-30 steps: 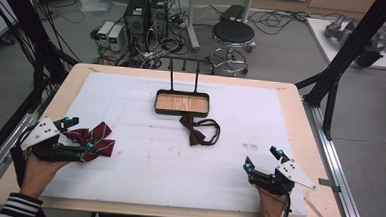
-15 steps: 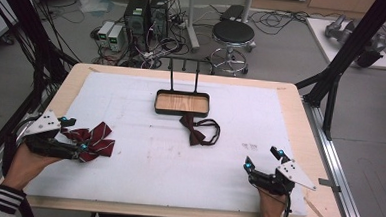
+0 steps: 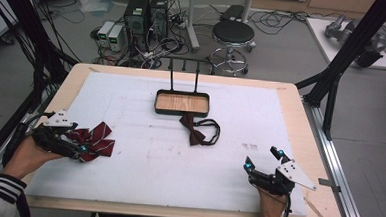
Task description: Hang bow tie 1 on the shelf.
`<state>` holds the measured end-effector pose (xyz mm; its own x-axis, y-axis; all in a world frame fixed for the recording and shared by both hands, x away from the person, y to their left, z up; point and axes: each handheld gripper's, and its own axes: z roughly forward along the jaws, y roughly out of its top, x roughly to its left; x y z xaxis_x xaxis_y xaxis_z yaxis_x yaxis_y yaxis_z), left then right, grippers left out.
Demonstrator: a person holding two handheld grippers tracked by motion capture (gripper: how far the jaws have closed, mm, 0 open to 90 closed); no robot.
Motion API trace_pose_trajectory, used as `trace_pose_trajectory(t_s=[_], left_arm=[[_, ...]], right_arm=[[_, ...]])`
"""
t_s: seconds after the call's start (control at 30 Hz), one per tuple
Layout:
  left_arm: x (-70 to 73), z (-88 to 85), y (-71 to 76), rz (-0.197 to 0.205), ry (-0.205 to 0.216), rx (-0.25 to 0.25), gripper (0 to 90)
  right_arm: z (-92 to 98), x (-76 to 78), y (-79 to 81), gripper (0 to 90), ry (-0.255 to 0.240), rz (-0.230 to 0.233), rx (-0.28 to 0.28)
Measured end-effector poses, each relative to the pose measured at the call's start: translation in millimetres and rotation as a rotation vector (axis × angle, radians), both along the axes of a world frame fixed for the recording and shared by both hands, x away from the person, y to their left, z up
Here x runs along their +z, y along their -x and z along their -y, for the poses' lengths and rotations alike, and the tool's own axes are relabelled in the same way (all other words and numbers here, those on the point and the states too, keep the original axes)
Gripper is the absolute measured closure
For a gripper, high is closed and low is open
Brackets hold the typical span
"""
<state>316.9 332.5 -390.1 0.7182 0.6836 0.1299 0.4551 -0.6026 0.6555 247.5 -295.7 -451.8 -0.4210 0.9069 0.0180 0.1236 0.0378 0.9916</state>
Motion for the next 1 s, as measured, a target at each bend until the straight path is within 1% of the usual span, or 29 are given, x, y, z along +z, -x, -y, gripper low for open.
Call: trace_pose_trajectory(t_s=[0.03,0.07,0.1,0.13,0.17,0.2,0.23,0.27,0.3,0.33,0.37,0.4,0.47,0.5,0.57,0.67,0.7,0.77,0.87,0.9,1.0], left_arm=[[-0.5,0.0,-1.3,-0.013,-0.011,0.0,15.5],[-0.5,0.0,-1.3,-0.013,-0.011,0.0,15.5],[-1.6,-0.5,-3.5,-0.03,-0.024,-0.001,16.3],[-2.7,-1.0,-4.7,-0.035,-0.03,0.001,17.3],[-3.9,-1.3,-5.9,-0.049,-0.036,0.001,18.0],[-3.9,-1.3,-5.9,-0.049,-0.036,0.001,18.0],[-6.6,-2.0,-8.3,-0.079,-0.052,0.002,18.0],[-6.6,-2.0,-8.3,-0.079,-0.052,0.002,18.2],[-9.8,-2.1,-10.9,-0.109,-0.076,0.007,18.7],[-9.8,-2.1,-10.9,-0.109,-0.076,0.007,19.1],[-10.6,-2.9,-13.4,-0.122,-0.087,0.013,19.6],[-10.5,-3.4,-14.2,-0.129,-0.084,0.021,19.8],[-10.7,-3.9,-15.5,-0.126,-0.081,0.02,21.2],[-10.0,-4.2,-17.8,-0.14,-0.086,0.02,22.1],[-9.7,-3.7,-19.3,-0.15,-0.092,0.018,23.9],[-10.1,-3.0,-21.3,-0.158,-0.1,0.014,26.0],[-11.4,-2.8,-23.1,-0.16,-0.11,0.019,26.3],[-12.6,-2.4,-24.5,-0.168,-0.116,0.021,26.9],[-13.8,-1.4,-25.0,-0.175,-0.119,0.023,28.5],[-14.0,-1.2,-26.2,-0.182,-0.129,0.013,29.4],[-13.9,-0.6,-26.9,-0.193,-0.129,0.016,30.8]], right_arm=[[0.1,-0.1,0.0,4.4,0.001,0.001,0.0],[0.0,-0.1,0.0,4.4,0.001,0.001,0.0],[0.1,0.0,0.0,4.4,0.001,0.001,-0.001],[0.1,-0.1,0.0,4.4,0.002,0.001,-0.001],[0.0,0.0,0.1,4.4,0.001,0.001,-0.001],[0.1,0.0,0.0,4.4,0.002,0.001,0.0],[0.0,-0.1,0.0,4.4,0.001,0.001,0.0],[0.0,-0.1,0.0,4.4,0.0,0.001,0.0],[0.1,0.0,0.0,4.4,0.002,0.001,0.0],[-0.1,-0.1,-0.1,4.4,0.002,0.002,0.0],[-0.1,-0.1,-0.1,4.4,0.004,0.003,-0.001],[-0.1,0.0,-0.1,4.4,0.004,0.002,-0.001],[0.0,-0.1,-0.1,4.4,0.003,0.002,-0.001],[-0.1,0.0,-0.1,4.4,0.002,0.001,-0.001],[-0.1,-0.1,-0.4,4.4,0.005,0.003,0.0],[-0.5,0.0,-0.3,4.4,0.006,0.001,0.001],[-0.5,0.0,-0.4,4.4,0.006,0.001,0.001],[-0.4,-0.1,-0.4,4.4,0.005,0.001,0.001],[-0.5,0.0,-0.4,4.4,0.005,0.0,-0.001],[-0.4,-0.1,-0.5,4.4,0.005,0.0,-0.001],[-0.5,0.0,-0.5,4.4,0.005,0.0,-0.001]])
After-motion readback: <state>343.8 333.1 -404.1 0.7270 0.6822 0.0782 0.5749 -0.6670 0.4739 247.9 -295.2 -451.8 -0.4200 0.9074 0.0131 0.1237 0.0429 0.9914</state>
